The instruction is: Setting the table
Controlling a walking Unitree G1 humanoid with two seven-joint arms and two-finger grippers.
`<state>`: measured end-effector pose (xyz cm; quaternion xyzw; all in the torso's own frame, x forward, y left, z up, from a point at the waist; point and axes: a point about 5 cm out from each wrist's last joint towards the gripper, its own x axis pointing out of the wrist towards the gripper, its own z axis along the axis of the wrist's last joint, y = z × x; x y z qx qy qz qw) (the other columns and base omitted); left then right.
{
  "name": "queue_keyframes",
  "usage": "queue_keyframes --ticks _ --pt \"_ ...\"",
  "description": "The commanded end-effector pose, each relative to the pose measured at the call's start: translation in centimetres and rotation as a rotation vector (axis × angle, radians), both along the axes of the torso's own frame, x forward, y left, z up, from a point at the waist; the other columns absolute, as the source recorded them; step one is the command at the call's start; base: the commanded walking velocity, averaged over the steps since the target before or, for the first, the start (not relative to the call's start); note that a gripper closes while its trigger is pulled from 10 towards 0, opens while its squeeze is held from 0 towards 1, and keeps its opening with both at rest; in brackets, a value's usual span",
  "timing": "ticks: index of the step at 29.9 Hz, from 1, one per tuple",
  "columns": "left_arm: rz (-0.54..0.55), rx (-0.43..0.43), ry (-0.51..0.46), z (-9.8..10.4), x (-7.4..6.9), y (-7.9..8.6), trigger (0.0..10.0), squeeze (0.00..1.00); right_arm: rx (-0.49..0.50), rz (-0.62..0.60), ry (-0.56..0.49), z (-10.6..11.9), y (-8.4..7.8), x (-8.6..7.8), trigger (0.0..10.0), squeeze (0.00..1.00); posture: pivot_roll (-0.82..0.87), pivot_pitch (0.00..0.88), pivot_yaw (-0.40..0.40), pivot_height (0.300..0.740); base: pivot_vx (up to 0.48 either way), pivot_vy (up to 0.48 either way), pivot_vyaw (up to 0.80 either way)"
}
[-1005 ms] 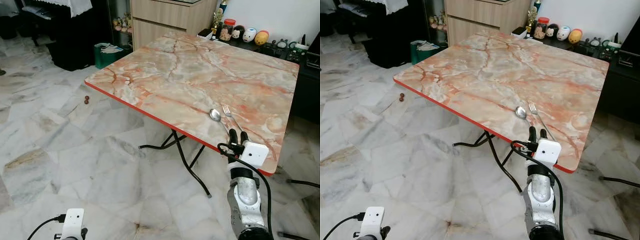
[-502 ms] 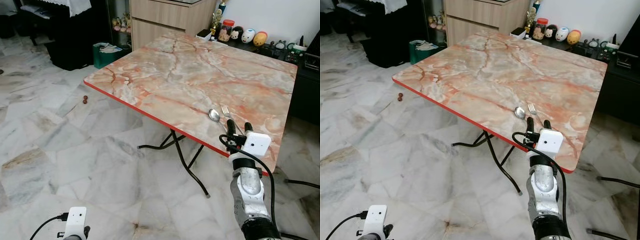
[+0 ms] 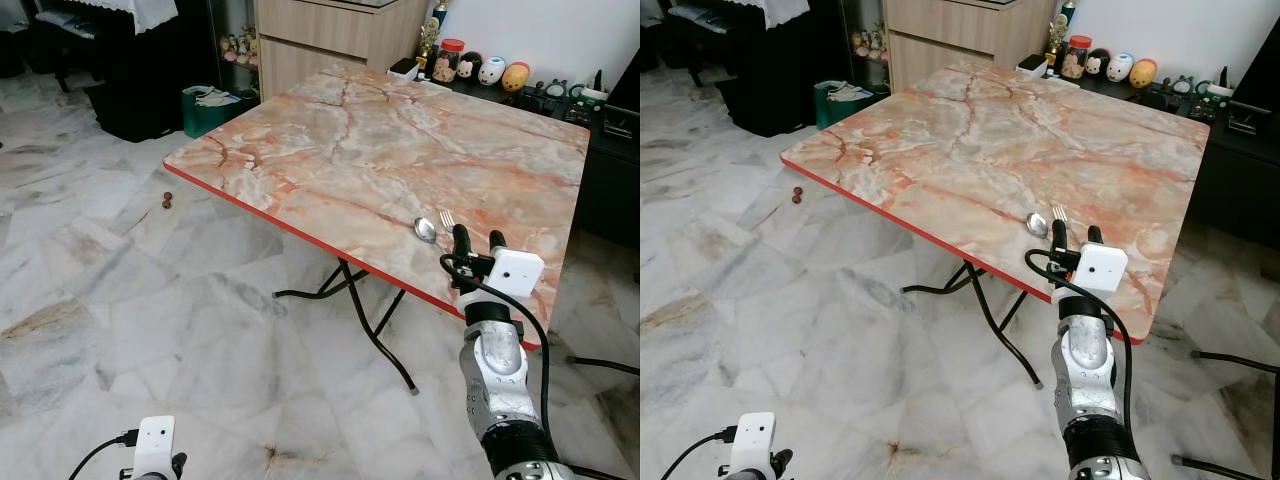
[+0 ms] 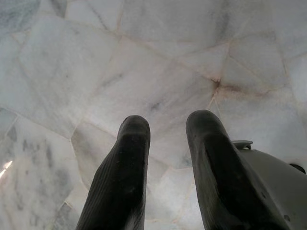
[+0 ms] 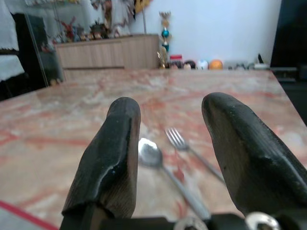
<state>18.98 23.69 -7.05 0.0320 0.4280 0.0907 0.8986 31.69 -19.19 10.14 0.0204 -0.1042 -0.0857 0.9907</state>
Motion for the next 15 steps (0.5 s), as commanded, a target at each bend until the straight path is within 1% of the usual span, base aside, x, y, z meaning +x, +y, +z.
queue_keyframes --ticks 1,7,14,15 --pt "-0.047 0.019 -0.006 0.22 0.37 -0.01 10.0 0.00 0.002 -0.014 0.012 -0.59 -0.20 -0.52 10.0 0.00 0.09 0.000 -0.016 0.740 0.000 0.000 0.00" --pt "-0.050 0.027 -0.007 0.36 0.48 0.31 10.0 0.00 0.014 -0.029 0.022 -1.07 -0.05 -0.87 10.0 0.00 0.09 0.000 0.000 0.740 0.000 0.000 0.00" --pt "-0.052 0.029 -0.009 0.47 0.63 0.45 10.0 0.00 0.009 -0.034 -0.004 -0.35 -0.47 -0.60 10.0 0.00 0.09 0.000 0.000 0.740 0.000 0.000 0.00" --pt "-0.053 0.031 -0.007 0.45 0.60 0.45 10.0 0.00 0.005 -0.036 -0.009 -0.21 -0.55 -0.59 10.0 0.00 0.09 0.000 -0.001 0.740 0.255 0.000 0.00"
